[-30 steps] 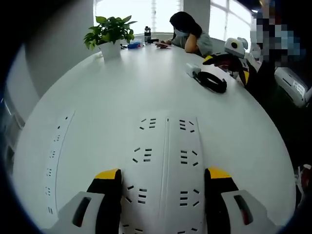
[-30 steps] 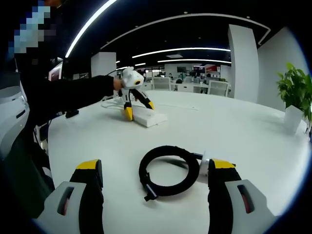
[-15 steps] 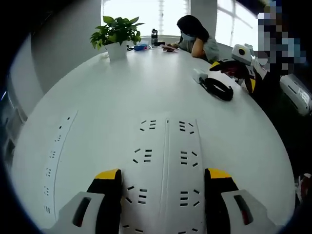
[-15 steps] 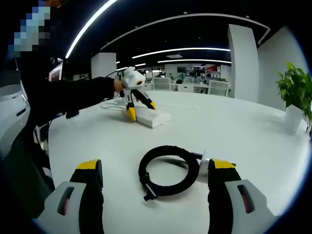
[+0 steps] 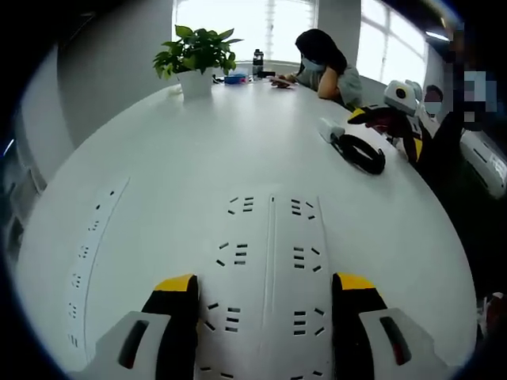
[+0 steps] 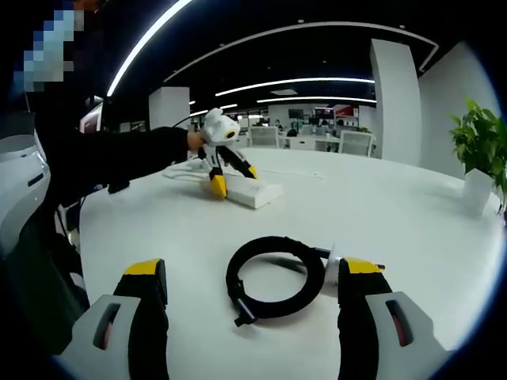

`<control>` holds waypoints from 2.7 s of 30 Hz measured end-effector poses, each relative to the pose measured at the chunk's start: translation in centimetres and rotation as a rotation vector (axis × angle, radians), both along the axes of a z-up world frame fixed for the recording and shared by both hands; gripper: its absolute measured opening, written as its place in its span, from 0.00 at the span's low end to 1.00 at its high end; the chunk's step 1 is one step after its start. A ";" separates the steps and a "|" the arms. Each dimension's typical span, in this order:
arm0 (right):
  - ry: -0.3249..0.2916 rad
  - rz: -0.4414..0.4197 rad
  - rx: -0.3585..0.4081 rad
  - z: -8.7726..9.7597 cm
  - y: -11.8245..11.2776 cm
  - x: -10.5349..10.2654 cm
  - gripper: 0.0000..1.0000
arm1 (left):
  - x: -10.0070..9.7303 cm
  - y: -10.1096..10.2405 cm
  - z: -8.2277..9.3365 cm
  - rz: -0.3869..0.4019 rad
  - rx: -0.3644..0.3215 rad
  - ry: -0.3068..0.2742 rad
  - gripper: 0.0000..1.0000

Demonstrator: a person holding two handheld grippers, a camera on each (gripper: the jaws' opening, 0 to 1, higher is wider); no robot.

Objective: Straighten the power strip on the desk, plug the charger into it

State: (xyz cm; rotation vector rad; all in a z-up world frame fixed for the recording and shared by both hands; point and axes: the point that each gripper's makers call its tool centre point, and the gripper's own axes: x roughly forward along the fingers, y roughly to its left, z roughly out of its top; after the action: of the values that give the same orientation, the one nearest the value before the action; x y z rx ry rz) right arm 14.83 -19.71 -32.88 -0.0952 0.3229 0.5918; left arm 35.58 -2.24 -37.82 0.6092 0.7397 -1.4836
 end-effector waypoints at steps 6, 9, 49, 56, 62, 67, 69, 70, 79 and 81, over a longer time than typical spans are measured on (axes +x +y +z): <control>0.000 -0.003 0.001 -0.1 -0.3 0.0 0.89 | 0.1 -0.9 -0.1 0.028 -0.002 0.007 0.68; 0.000 -0.008 0.002 -0.2 -0.6 0.0 0.89 | 0.1 -1.1 -0.1 0.036 -0.003 0.004 0.68; 0.006 -0.020 0.018 -0.6 -0.9 0.0 0.89 | -0.1 -4.0 -0.4 0.090 0.006 0.005 0.70; 0.009 -0.025 0.020 -0.7 -1.2 -0.2 0.89 | -0.2 -4.4 -0.3 0.098 -0.004 0.001 0.70; 0.005 -0.022 0.022 -0.6 -1.1 -0.1 0.89 | -0.1 -4.7 -0.3 0.104 -0.008 -0.007 0.71; 0.004 -0.024 0.022 -0.5 -1.3 -0.2 0.89 | 0.0 -5.0 -0.3 0.109 -0.015 -0.011 0.71; 0.003 -0.026 0.022 -0.5 -1.3 -0.2 0.89 | 0.1 -5.1 -0.3 0.112 -0.016 -0.012 0.71; 0.003 -0.026 0.023 -0.5 -1.3 -0.2 0.89 | 0.2 -5.2 -0.2 0.115 -0.018 -0.013 0.71; 0.002 -0.028 0.021 -0.5 -1.5 -0.3 0.89 | 0.4 -5.9 -0.2 0.127 -0.033 -0.017 0.71; 0.000 -0.030 0.020 -0.4 -1.6 -0.3 0.89 | 0.4 -6.1 -0.2 0.129 -0.041 -0.017 0.71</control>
State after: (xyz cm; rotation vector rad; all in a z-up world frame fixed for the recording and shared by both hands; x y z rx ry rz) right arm 14.50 -21.31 -33.29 -0.0707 0.3177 0.5654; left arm 36.00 -8.38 -37.97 0.5327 0.7207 -1.3698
